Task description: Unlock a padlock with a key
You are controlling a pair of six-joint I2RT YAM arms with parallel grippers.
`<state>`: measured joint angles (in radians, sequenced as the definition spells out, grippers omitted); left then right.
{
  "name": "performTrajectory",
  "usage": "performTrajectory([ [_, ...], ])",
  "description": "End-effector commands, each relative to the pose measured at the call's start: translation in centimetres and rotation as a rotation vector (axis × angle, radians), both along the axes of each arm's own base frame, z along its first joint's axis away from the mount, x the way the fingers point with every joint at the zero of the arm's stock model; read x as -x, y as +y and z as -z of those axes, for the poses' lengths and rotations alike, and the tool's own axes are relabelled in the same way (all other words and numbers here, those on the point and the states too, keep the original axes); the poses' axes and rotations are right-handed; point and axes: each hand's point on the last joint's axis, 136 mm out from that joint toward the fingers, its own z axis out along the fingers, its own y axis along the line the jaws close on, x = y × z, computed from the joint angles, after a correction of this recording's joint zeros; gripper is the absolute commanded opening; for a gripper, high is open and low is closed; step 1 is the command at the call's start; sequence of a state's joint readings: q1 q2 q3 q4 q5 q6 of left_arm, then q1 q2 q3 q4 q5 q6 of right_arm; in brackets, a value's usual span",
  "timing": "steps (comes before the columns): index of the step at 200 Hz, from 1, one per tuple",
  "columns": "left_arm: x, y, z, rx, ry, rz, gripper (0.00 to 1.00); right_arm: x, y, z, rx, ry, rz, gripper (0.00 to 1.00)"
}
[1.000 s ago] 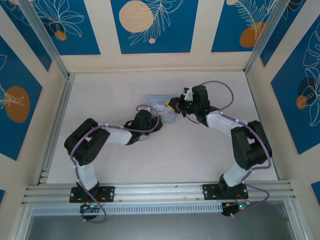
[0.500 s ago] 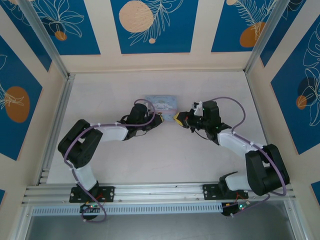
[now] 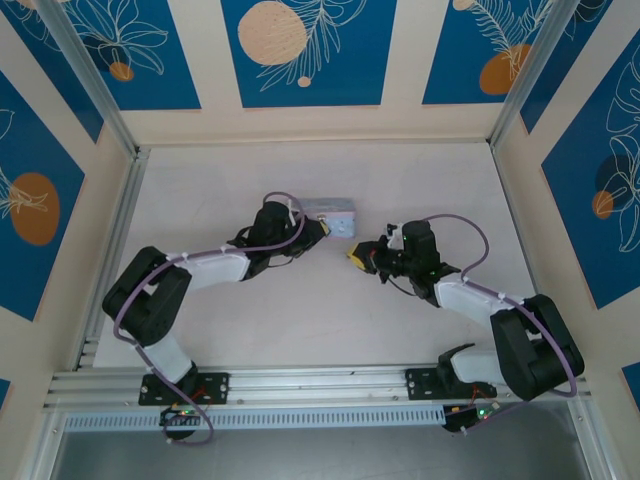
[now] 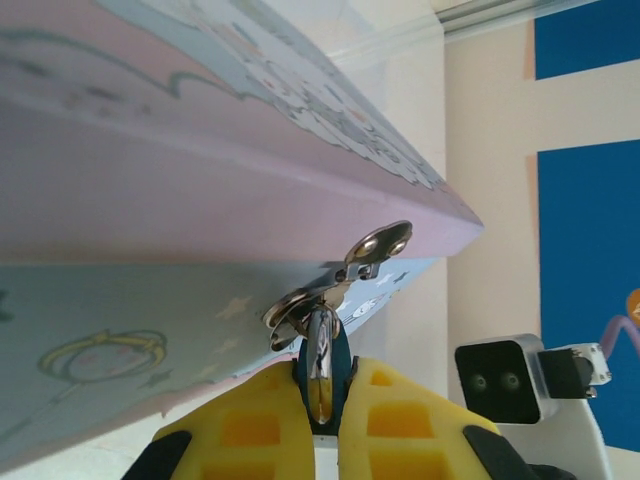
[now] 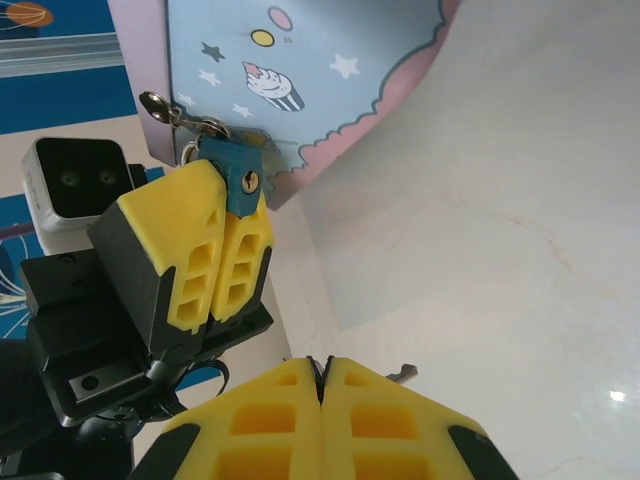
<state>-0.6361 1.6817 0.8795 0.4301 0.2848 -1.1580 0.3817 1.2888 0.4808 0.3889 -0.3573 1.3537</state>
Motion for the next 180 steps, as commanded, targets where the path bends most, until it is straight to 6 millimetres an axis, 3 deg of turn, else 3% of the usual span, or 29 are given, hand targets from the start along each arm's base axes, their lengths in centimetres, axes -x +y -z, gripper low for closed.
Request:
performTrajectory([
  [1, -0.2, 0.1, -2.7, 0.084, -0.041, -0.003, 0.0, -0.6, 0.2, -0.4, -0.03, -0.025, 0.026, 0.0],
  [78, -0.2, 0.4, -3.3, 0.129, -0.042, -0.032, 0.0, -1.7, 0.3, -1.2, -0.051, -0.061, 0.139, 0.0],
  [127, 0.0, 0.9, -3.5, 0.14, -0.044, -0.051, 0.0, -1.5, -0.2, -2.6, 0.1, -0.295, 0.194, 0.0],
  [180, 0.0, 0.9, -3.6, 0.143, -0.047, -0.058, 0.0, -0.3, -0.9, -2.5, 0.222, -0.418, 0.179, 0.0],
])
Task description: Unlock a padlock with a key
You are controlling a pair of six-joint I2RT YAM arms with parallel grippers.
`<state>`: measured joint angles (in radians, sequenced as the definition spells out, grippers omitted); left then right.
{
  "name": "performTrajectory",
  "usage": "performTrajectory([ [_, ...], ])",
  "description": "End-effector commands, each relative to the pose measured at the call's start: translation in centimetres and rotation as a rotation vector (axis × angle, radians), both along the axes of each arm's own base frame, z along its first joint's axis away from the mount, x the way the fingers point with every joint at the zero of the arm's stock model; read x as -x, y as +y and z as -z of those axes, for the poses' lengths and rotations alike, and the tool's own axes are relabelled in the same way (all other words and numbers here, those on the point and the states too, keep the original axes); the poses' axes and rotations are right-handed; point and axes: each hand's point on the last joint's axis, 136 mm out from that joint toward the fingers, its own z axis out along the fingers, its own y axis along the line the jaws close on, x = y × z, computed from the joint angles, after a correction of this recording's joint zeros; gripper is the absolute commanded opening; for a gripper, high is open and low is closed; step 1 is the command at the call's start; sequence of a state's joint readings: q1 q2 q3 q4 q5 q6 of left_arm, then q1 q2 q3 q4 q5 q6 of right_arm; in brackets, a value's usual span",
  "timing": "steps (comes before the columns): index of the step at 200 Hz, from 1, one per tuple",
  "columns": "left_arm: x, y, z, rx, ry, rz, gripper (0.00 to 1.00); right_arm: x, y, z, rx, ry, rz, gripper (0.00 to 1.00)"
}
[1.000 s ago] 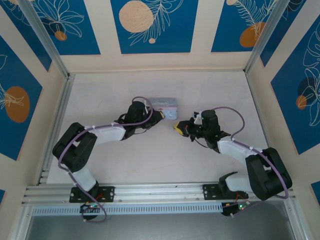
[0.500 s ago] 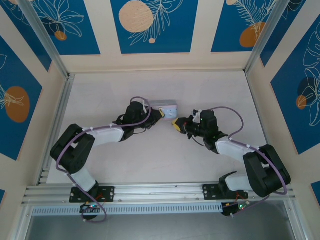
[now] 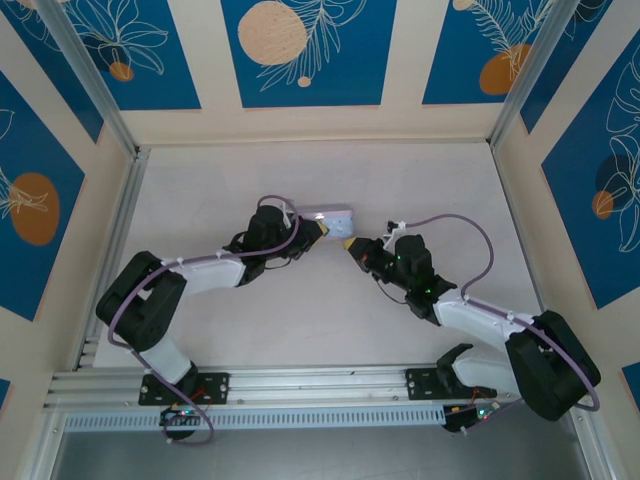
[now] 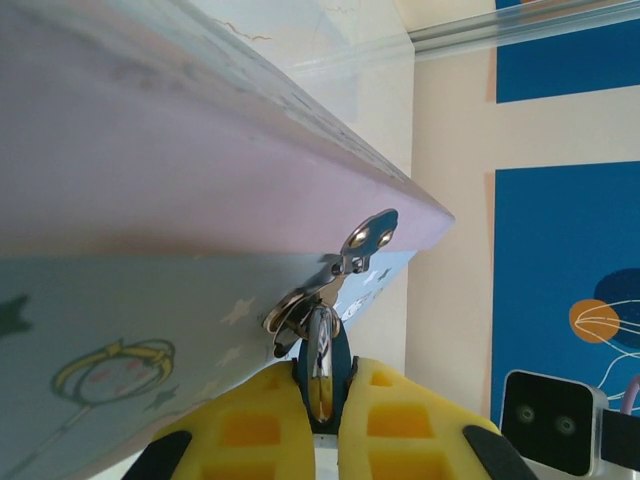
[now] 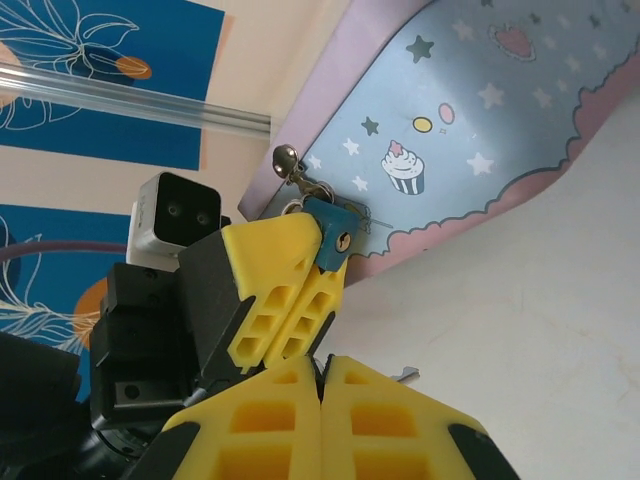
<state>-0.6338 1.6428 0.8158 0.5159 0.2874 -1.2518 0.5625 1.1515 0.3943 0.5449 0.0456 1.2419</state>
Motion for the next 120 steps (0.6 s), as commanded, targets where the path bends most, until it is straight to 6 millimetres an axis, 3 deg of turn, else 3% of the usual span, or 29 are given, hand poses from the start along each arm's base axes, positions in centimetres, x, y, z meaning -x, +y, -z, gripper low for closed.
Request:
performTrajectory([
  [1, -0.6, 0.4, -2.7, 0.055, -0.068, -0.024, 0.0, -0.1, -1.2, 0.5, 0.112, -0.08, 0.041, 0.0],
  [84, -0.6, 0.5, -2.6, 0.05, -0.067, -0.027, 0.0, 1.0, -0.9, -2.0, 0.213, -0.253, -0.03, 0.0],
  [120, -0.7, 0.5, -2.7, 0.051, -0.069, -0.028, 0.0, 0.9, -1.0, -2.0, 0.216, -0.211, -0.022, 0.0],
])
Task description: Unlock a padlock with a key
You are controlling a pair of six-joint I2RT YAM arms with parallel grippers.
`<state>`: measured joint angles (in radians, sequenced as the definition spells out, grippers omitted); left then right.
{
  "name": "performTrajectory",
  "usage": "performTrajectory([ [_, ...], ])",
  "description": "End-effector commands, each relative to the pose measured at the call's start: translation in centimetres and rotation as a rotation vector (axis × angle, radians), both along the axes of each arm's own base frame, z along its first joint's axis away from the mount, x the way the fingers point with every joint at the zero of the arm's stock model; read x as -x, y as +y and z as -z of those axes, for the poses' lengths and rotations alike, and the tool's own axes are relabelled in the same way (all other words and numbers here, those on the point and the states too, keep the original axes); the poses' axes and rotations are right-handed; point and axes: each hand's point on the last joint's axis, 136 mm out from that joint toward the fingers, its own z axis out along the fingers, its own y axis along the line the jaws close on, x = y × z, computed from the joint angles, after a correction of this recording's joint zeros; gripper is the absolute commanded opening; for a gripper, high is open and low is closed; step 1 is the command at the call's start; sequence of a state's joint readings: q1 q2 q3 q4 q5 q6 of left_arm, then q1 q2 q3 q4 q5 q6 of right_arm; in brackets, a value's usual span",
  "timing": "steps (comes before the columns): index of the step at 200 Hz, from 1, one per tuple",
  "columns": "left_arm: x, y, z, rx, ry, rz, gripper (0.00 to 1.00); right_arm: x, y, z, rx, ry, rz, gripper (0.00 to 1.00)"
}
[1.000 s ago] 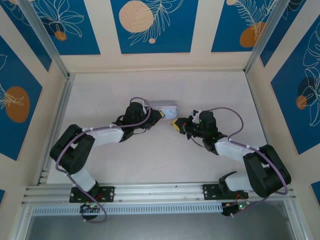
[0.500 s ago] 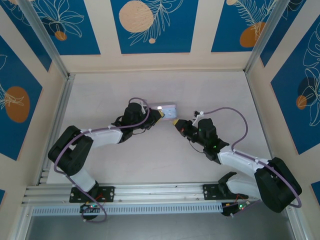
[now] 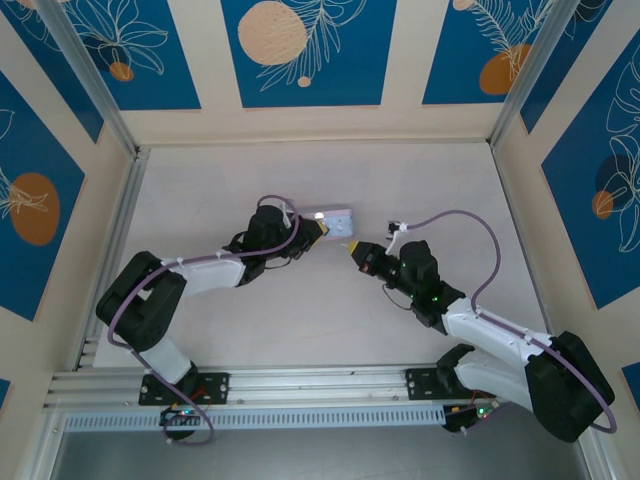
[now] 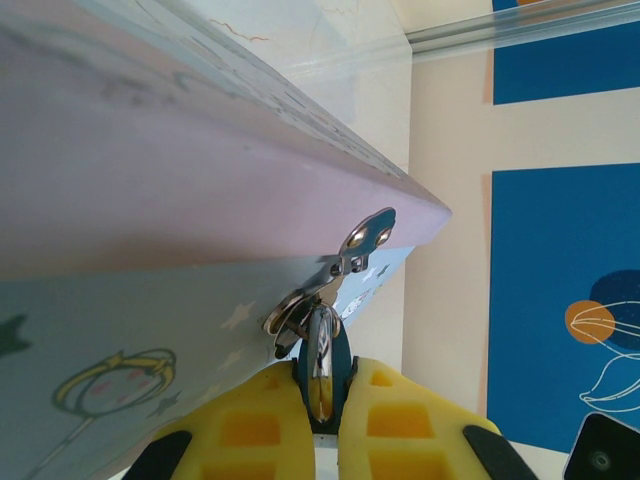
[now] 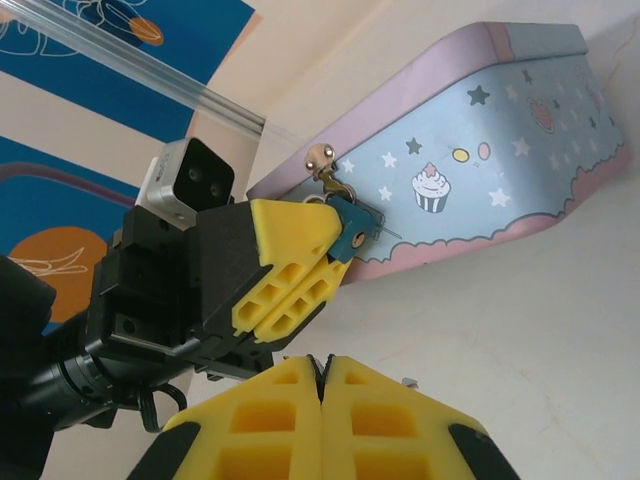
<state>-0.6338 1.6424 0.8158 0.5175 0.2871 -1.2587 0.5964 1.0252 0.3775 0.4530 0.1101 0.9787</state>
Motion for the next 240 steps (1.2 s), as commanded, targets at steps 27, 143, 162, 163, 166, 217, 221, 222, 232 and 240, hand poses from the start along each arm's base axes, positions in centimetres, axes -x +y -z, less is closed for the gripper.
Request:
performTrajectory([
  [27, -0.7, 0.5, -2.9, 0.05, -0.076, -0.027, 0.0, -0.8, -0.5, -0.2, -0.03, 0.098, 0.076, 0.0],
  [143, -0.6, 1.1, -3.6, 0.064, -0.073, -0.072, 0.0, -3.3, 0.9, 2.0, -0.404, 0.511, 0.282, 0.0],
  [162, -0.7, 1.2, -3.4, 0.063, -0.07, -0.077, 0.0, -3.3, 1.1, 1.8, -0.42, 0.511, 0.3, 0.0],
  [163, -0.7, 1.2, -3.4, 0.063, -0.071, -0.077, 0.0, -3.3, 1.1, 1.8, -0.42, 0.51, 0.301, 0.0],
  [166, -0.8, 1.2, -3.4, 0.063, -0.071, -0.078, 0.0, -3.3, 1.1, 1.7, -0.423, 0.509, 0.304, 0.0],
  [217, -0.8, 1.2, -3.3, 0.067, -0.065, -0.085, 0.0, -3.5, 1.7, 1.4, -0.427, 0.498, 0.336, 0.0],
  [221, -0.8, 1.2, -3.3, 0.067, -0.066, -0.085, 0.0, -3.6, 1.8, 1.3, -0.427, 0.494, 0.337, 0.0],
  [222, -0.8, 1.1, -3.3, 0.067, -0.065, -0.085, 0.0, -3.7, 1.9, 1.3, -0.428, 0.493, 0.336, 0.0],
  [232, -0.8, 1.1, -3.3, 0.067, -0.065, -0.083, 0.0, -3.8, 2.1, 1.3, -0.423, 0.492, 0.335, 0.0],
  [240, -0.8, 1.1, -3.3, 0.066, -0.065, -0.083, 0.0, -4.0, 2.3, 1.3, -0.42, 0.494, 0.333, 0.0],
])
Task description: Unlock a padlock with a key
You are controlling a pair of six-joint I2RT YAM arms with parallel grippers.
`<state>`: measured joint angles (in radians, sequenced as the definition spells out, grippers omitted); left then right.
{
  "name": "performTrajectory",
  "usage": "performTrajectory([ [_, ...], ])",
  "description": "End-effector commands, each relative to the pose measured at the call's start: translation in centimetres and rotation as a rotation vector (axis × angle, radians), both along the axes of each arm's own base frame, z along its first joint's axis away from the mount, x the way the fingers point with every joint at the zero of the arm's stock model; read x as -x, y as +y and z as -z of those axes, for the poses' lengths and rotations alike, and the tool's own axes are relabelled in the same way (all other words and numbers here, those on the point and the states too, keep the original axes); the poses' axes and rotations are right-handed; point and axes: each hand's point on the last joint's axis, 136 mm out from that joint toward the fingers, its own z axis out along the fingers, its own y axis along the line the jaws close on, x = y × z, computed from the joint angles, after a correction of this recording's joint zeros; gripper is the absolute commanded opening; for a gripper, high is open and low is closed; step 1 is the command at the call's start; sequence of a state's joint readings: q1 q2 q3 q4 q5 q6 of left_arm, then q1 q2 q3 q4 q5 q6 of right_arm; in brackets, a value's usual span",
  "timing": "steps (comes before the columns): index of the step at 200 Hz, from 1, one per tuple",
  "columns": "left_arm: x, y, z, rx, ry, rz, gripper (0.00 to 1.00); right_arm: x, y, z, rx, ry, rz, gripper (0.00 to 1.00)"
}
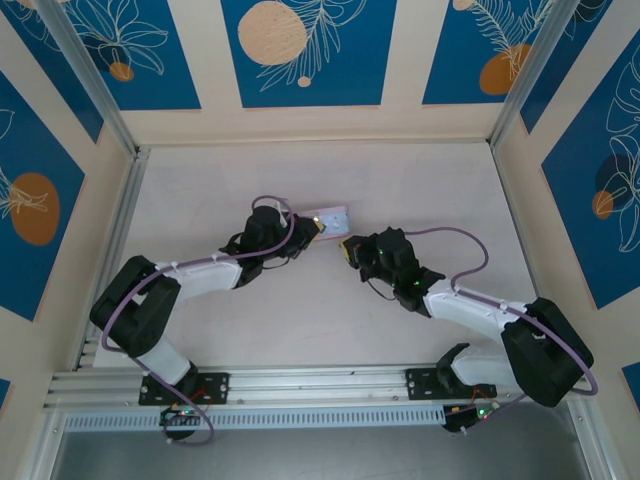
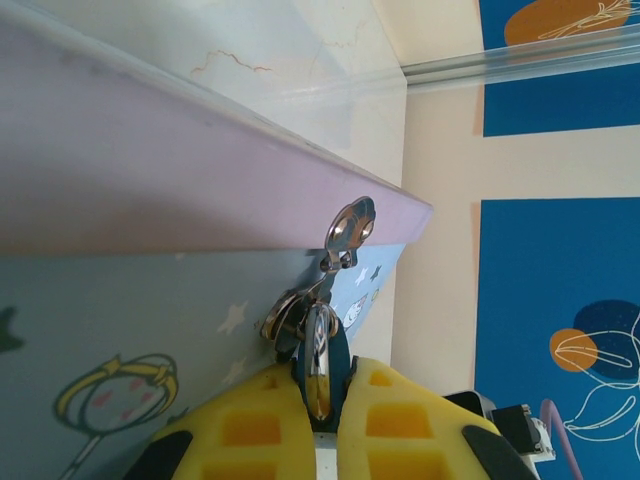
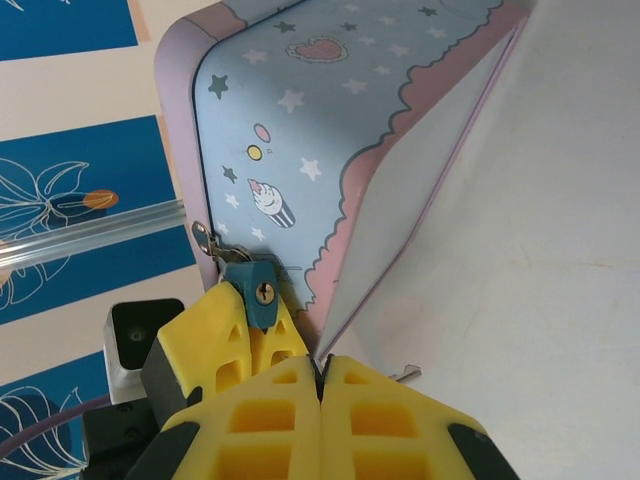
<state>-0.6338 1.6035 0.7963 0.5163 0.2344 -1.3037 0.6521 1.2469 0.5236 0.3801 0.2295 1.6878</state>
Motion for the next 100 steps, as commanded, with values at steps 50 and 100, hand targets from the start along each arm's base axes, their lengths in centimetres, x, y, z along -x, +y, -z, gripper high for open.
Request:
performTrajectory([
  [50, -0.5, 0.3, -2.6, 0.042, -0.072, -0.024, 0.0, -2.2, 1.4, -1.2, -0.006, -0.036, 0.033, 0.0],
  [100, -0.5, 0.2, -2.6, 0.043, -0.072, -0.023, 0.0, -2.7, 1.9, -1.0, -0.007, -0.035, 0.032, 0.0],
])
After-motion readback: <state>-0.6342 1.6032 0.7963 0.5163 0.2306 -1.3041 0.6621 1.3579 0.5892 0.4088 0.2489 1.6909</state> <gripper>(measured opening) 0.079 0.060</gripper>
